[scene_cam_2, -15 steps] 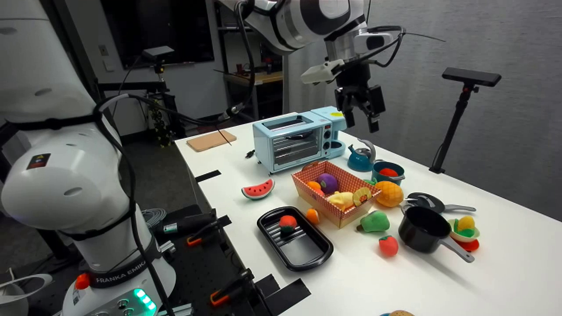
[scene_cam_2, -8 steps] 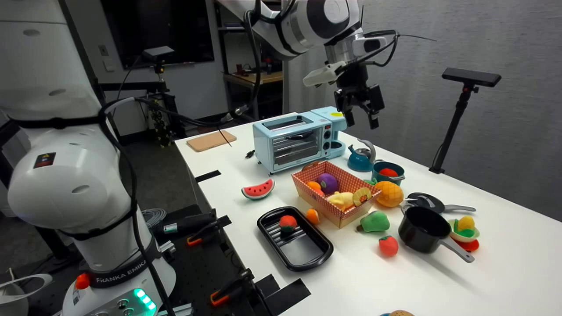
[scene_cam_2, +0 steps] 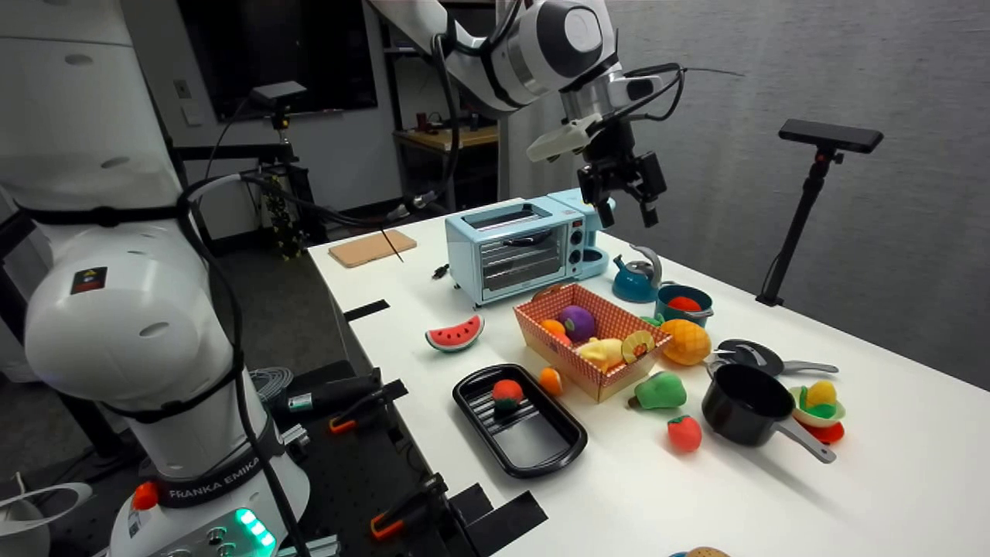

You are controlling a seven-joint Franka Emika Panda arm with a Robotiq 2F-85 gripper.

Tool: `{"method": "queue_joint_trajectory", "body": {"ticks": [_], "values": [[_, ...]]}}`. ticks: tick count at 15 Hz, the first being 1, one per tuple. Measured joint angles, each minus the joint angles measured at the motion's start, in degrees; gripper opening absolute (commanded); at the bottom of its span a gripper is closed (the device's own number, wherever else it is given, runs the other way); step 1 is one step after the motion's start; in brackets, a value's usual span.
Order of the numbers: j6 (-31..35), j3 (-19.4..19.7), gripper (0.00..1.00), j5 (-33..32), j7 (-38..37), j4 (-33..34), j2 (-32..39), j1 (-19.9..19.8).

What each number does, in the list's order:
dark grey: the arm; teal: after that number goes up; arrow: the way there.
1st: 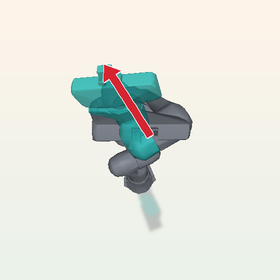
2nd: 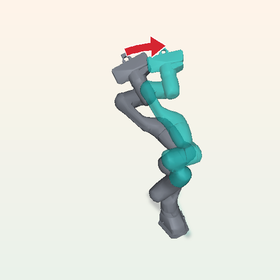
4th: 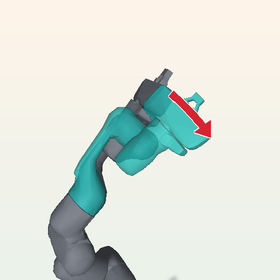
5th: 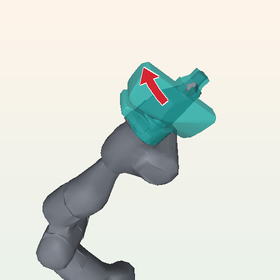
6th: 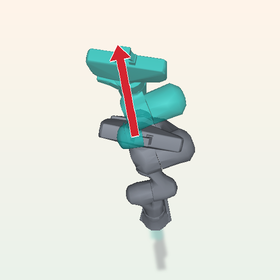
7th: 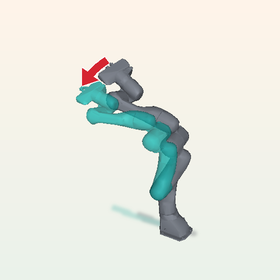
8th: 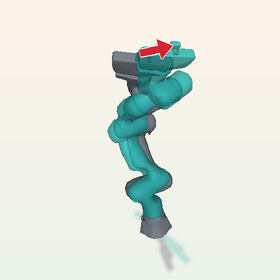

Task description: Pick up the banana from the orange box and put it on the table

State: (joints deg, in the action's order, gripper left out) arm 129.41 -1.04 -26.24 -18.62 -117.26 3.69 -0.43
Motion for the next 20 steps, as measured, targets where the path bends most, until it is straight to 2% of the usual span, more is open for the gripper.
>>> {"method": "queue_joint_trajectory", "body": {"ticks": [11, 20], "values": [[-0.1, -0.1, 1.00, -5.0, 1.9, -1.3, 0.7, 2.3], [-0.1, -0.1, 1.00, -4.6, 2.5, -1.4, 0.9, 2.4]]}}
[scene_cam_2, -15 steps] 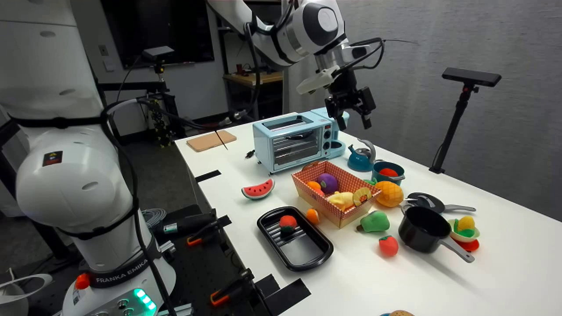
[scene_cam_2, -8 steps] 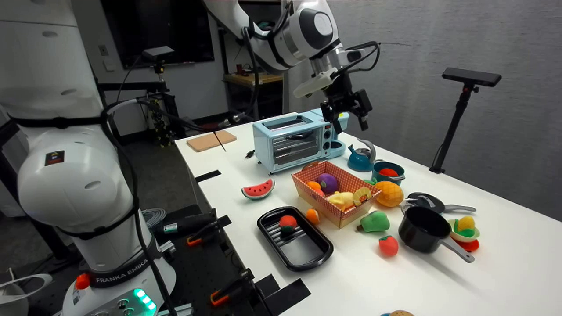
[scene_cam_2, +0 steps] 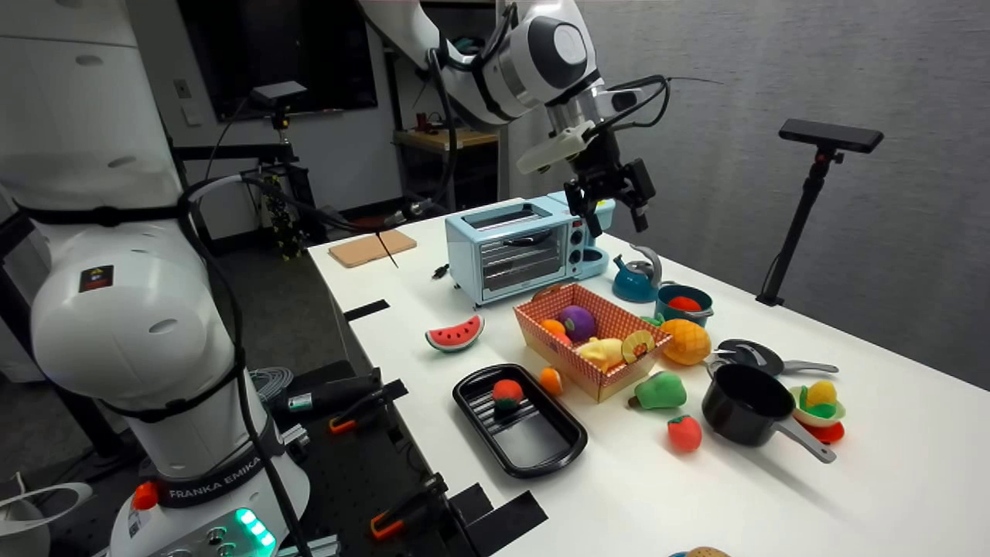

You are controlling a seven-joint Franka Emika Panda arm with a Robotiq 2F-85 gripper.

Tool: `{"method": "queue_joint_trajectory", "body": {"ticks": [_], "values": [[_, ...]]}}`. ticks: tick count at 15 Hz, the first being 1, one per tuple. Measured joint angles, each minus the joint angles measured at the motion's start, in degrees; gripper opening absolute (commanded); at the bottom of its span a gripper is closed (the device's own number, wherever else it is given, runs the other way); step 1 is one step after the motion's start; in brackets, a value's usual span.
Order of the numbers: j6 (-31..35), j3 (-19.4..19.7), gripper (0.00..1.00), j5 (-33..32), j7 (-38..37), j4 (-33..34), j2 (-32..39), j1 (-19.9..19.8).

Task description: Pick up the banana from the orange box and put it on the table

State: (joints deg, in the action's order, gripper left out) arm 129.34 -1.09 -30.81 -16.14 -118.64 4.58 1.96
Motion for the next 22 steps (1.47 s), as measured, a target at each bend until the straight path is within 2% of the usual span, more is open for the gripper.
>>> {"method": "queue_joint_trajectory", "body": {"ticks": [5, 8, 16, 22], "values": [[-0.4, -0.9, 1.00, 10.4, 11.8, -0.7, 2.1, 0.0], [-2.2, -2.2, 1.00, 13.9, 16.8, -1.0, 3.9, 0.1], [-7.3, -3.1, 1.00, 15.2, 21.8, 0.0, 7.3, 0.3], [-8.9, -3.2, 1.00, 15.2, 23.8, 4.5, 12.1, 0.3]]}}
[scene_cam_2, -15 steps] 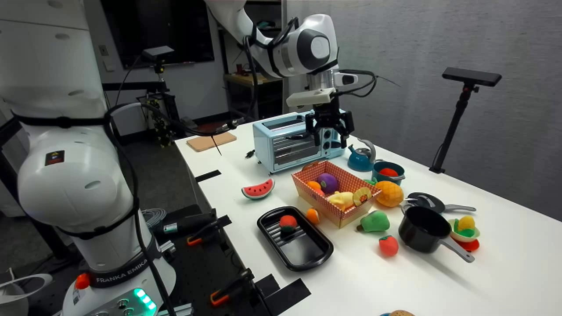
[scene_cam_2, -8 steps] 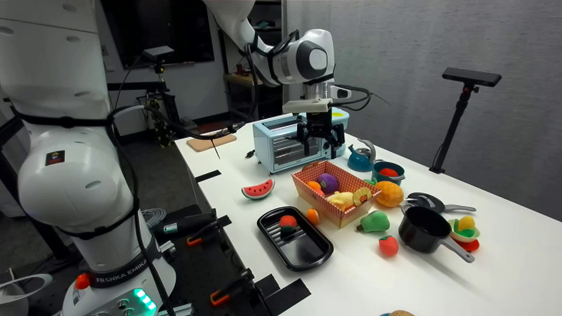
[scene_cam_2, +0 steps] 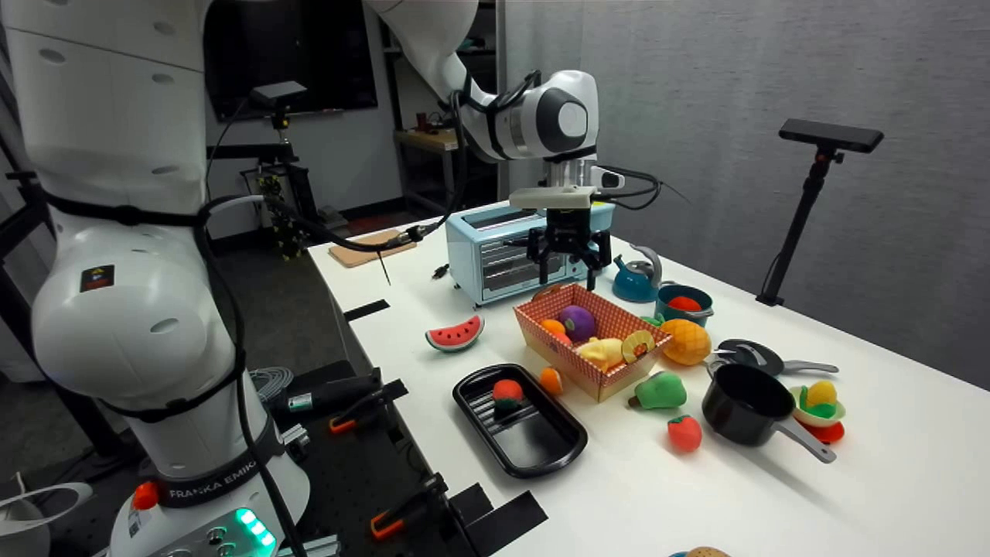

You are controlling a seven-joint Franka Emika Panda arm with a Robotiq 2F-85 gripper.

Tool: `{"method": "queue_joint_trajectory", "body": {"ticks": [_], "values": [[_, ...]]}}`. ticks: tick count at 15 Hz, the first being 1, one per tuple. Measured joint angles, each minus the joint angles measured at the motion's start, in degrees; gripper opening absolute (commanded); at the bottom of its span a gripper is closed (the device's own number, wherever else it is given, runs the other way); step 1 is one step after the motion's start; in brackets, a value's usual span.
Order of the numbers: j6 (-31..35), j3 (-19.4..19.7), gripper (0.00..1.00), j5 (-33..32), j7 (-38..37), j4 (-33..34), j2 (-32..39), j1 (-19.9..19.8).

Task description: Pick up the banana from the orange box and put it on the table

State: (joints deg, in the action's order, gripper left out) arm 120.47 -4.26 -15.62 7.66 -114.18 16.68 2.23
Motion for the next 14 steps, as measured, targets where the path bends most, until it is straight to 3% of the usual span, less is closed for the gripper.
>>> {"method": "queue_joint_trajectory", "body": {"ticks": [14], "values": [[-0.1, 0.4, 1.00, 0.0, 2.4, 10.8, 10.1, -0.1]]}}
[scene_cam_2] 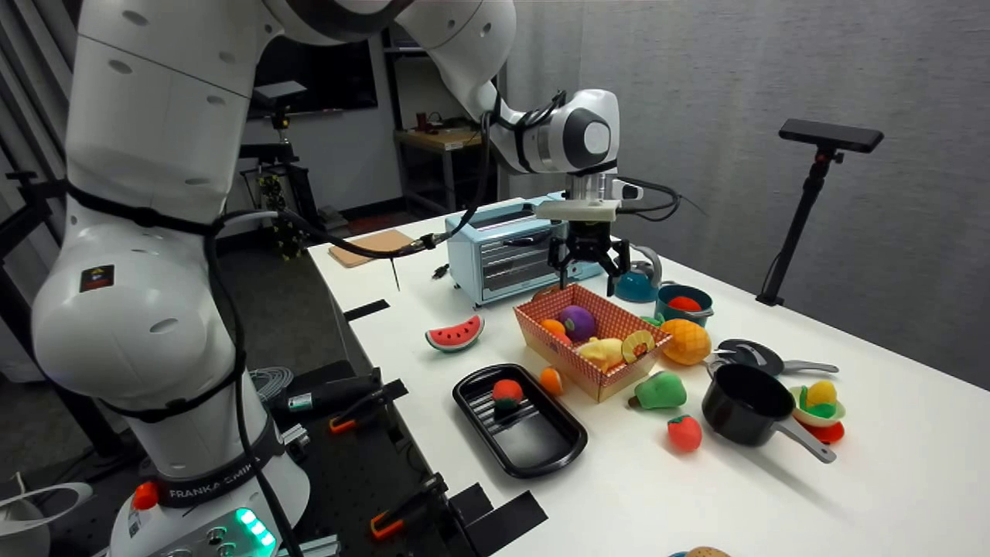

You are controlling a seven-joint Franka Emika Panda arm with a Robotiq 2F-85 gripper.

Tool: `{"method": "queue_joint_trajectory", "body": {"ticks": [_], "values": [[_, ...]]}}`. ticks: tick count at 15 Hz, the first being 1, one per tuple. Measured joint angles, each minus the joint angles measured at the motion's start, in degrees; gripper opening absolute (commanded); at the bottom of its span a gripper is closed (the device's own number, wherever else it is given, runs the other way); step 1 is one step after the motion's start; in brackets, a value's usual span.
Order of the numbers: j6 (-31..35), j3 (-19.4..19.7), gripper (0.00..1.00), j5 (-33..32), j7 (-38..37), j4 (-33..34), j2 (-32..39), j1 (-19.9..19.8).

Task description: Pick up the banana from the orange box and put it on the table

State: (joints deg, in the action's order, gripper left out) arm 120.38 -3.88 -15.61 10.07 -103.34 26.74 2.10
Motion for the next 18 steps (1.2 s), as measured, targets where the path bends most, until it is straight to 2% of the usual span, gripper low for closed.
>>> {"method": "queue_joint_trajectory", "body": {"ticks": [12, 18], "values": [[0.1, 0.2, 1.00, 0.1, 0.0, 0.4, 2.4, 0.0], [0.1, 0.1, 1.00, 3.5, 1.0, 1.5, 5.7, -0.3]]}}
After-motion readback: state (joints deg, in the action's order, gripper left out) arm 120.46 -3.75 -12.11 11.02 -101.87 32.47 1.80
